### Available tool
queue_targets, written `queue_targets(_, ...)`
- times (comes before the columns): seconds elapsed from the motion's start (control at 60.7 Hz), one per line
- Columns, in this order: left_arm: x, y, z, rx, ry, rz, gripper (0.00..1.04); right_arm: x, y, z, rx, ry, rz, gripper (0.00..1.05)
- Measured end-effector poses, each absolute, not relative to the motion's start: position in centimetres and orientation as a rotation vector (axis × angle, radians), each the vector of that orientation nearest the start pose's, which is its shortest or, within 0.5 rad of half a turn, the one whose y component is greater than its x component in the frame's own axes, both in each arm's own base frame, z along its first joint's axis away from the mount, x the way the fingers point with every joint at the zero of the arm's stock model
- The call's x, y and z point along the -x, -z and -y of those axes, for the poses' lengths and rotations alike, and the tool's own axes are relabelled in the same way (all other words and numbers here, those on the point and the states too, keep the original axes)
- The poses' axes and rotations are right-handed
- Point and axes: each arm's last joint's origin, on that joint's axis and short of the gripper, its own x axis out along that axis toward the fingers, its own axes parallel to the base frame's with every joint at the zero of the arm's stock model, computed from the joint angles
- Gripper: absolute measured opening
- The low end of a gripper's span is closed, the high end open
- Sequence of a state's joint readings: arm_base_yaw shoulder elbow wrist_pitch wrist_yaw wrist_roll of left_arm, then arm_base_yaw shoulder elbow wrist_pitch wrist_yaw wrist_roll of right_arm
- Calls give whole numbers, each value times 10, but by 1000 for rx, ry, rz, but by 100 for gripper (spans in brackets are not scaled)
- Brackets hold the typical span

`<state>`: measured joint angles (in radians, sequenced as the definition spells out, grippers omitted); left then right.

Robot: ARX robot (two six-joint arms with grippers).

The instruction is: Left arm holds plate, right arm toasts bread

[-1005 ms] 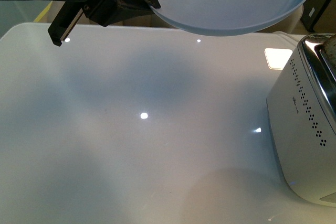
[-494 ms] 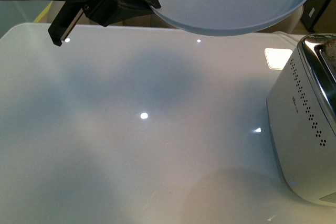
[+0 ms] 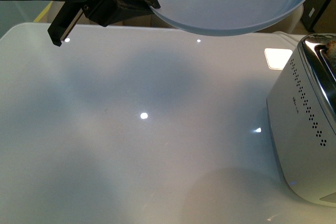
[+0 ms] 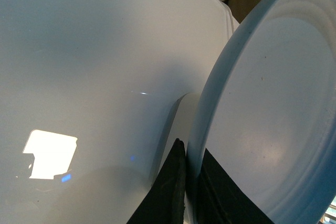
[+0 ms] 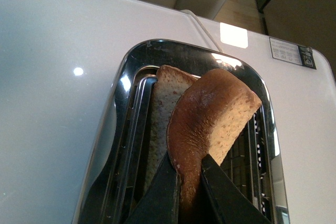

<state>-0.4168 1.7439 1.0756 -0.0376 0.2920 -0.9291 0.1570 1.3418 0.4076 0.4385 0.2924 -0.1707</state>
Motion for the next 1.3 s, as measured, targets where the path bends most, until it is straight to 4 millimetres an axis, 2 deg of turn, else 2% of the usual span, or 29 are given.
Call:
queue_targets(0.329,-333,-197,157,805,294,-976,3,-228,-184,-27,343,34,-487,3)
queue_targets(0.708,-333,-197,156,805,293,-976,3,-215,-185,-25,359,-6,-534,3)
queue_targets(1.087,-333,-197,156,805,293,-976,3,-216,-180,-25,353,-27,-544,3)
queue_targets(1.12,-333,-197,156,805,293,-976,3,-216,-178,-25,344,-32,-543,4)
queue_targets(1.301,-333,-197,156,805,293,-976,3,-218,-162,-24,320,-38,-578,31)
